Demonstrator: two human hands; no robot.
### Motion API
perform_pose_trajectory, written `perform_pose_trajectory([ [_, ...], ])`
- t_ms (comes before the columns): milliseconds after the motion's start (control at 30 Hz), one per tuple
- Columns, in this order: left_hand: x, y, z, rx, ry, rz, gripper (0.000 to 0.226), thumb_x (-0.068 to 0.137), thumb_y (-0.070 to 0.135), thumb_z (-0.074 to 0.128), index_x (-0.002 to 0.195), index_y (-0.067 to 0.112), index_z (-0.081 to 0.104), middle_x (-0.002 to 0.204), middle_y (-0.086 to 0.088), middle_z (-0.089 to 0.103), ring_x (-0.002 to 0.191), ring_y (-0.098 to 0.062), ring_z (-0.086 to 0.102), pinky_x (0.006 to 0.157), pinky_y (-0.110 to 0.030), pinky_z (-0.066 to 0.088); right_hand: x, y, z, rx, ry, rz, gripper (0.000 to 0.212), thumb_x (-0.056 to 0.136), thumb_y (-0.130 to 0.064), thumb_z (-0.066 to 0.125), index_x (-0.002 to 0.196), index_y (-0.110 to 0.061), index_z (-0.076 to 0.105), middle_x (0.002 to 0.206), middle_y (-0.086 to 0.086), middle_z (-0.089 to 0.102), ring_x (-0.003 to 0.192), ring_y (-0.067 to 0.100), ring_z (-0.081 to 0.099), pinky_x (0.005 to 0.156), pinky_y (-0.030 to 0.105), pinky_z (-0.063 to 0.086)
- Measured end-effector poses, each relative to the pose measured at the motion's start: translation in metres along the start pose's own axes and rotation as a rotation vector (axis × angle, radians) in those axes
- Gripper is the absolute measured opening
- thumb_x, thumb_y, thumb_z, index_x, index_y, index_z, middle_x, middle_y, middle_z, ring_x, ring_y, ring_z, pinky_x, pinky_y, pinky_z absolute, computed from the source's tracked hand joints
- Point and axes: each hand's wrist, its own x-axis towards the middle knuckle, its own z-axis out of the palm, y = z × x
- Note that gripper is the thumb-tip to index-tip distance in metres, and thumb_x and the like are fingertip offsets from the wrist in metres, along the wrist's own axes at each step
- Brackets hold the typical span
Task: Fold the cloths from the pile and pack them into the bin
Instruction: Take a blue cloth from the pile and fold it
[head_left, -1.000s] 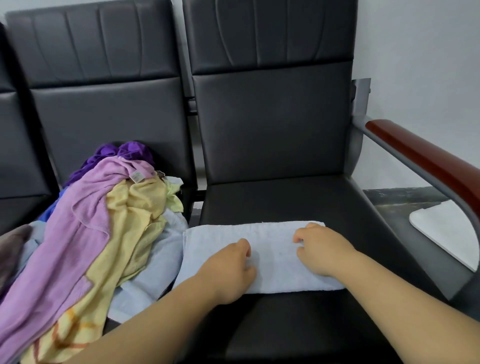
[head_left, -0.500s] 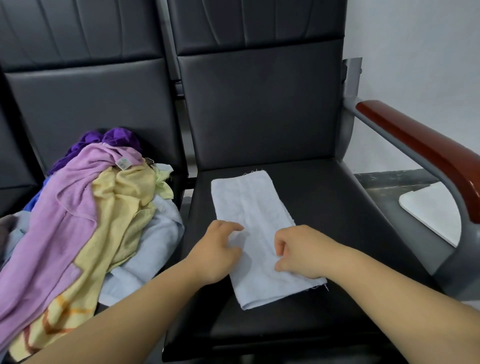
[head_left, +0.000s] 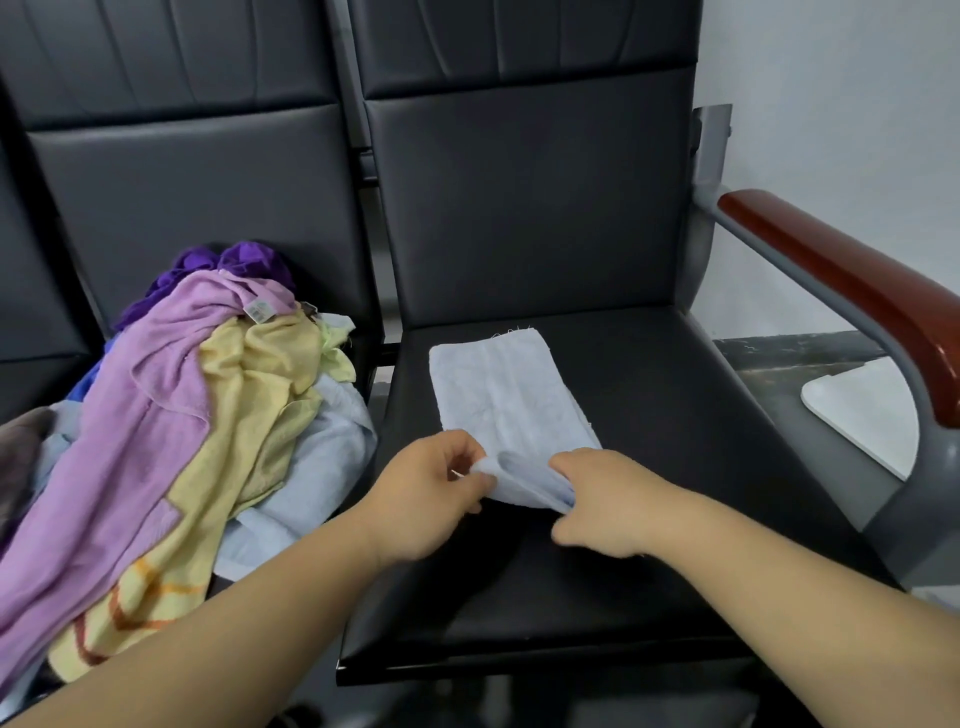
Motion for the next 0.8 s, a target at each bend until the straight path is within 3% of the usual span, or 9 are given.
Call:
perform_pose_trajectory([
  [100,0.006,0.002,-0.013,0.043,-0.024,-0.129,0.004,0.091,0.011,0.062,0.087,0.009,0.062,0.062,-0.001,0.065,0.057,-0.015,0.060,0.054,-0.026,0.047,0.004,0.004,-0.004,0.165,0.098,0.098,0.028,0.085,-0.018,0.064,0.069,-0.018,0.041,0.074,-0.005,0.047,0.062,0.016,0.040,0.054,0.030,0.030],
  [167,0.005,0.005,-0.024,-0.044,-0.135,-0.286,0.007,0.086,0.009,0.061,0.080,0.007,0.059,0.053,0.000,0.058,0.049,-0.014,0.053,0.046,-0.023,0.037,0.002,0.009,-0.016,0.440,-0.071,0.190,0.027,0.083,-0.016,0.072,0.069,-0.017,0.048,0.072,-0.001,0.051,0.064,0.018,0.046,0.057,0.030,0.035],
  [233,0.002,0.008,-0.034,-0.194,-0.285,-0.458,0.008,0.073,0.017,0.061,0.072,0.012,0.056,0.053,0.000,0.053,0.046,-0.013,0.047,0.046,-0.022,0.027,-0.004,0.013,-0.025,0.740,-0.297,0.250,0.009,0.085,-0.011,0.077,0.093,-0.009,0.072,0.094,0.005,0.076,0.088,0.024,0.072,0.076,0.035,0.055],
  [333,0.000,0.008,-0.045,-0.298,-0.398,-0.563,0.007,0.071,0.021,0.056,0.069,0.015,0.055,0.059,-0.001,0.054,0.049,-0.013,0.044,0.048,-0.023,0.028,-0.008,0.016,-0.038,0.891,-0.355,0.230,0.030,0.091,-0.011,0.074,0.120,-0.004,0.075,0.116,0.011,0.077,0.112,0.029,0.073,0.106,0.045,0.052],
  [433,0.006,0.003,-0.044,-0.281,-0.268,-0.579,0.011,0.085,0.015,0.053,0.075,0.015,0.057,0.063,0.000,0.057,0.051,-0.012,0.047,0.049,-0.023,0.031,0.000,0.015,-0.042,0.966,-0.242,0.242,0.027,0.092,-0.012,0.073,0.118,-0.004,0.074,0.113,0.013,0.078,0.108,0.029,0.075,0.103,0.046,0.055],
  [533,0.016,-0.006,-0.039,-0.301,-0.084,-0.525,0.013,0.088,0.013,0.055,0.075,0.015,0.056,0.061,0.001,0.057,0.053,-0.013,0.052,0.050,-0.024,0.035,0.016,0.012,-0.038,0.964,-0.042,0.279,0.018,0.091,-0.009,0.069,0.107,-0.011,0.075,0.107,0.013,0.078,0.103,0.033,0.075,0.086,0.043,0.056],
  [667,0.036,-0.019,-0.034,-0.326,0.063,-0.425,0.019,0.090,0.010,0.056,0.072,0.015,0.054,0.069,-0.004,0.055,0.057,-0.014,0.052,0.045,-0.023,0.033,0.039,0.010,-0.032,0.971,0.118,0.327,0.027,0.085,-0.009,0.064,0.110,-0.014,0.073,0.114,0.021,0.072,0.102,0.034,0.070,0.084,0.043,0.054],
  [733,0.047,-0.025,-0.028,-0.324,0.116,-0.422,0.017,0.091,0.010,0.057,0.074,0.013,0.057,0.071,-0.005,0.058,0.059,-0.016,0.054,0.045,-0.023,0.034,0.049,0.012,-0.029,0.936,0.169,0.352,0.023,0.087,-0.011,0.064,0.109,-0.016,0.071,0.113,0.015,0.072,0.103,0.032,0.068,0.080,0.039,0.053],
  [800,0.057,-0.033,-0.020,-0.274,0.141,-0.439,0.014,0.090,0.013,0.057,0.077,0.012,0.061,0.073,-0.005,0.062,0.064,-0.018,0.059,0.048,-0.025,0.038,0.059,0.014,-0.023,0.875,0.202,0.362,0.026,0.089,-0.009,0.062,0.114,-0.005,0.069,0.107,0.017,0.071,0.088,0.029,0.061,0.072,0.035,0.045],
])
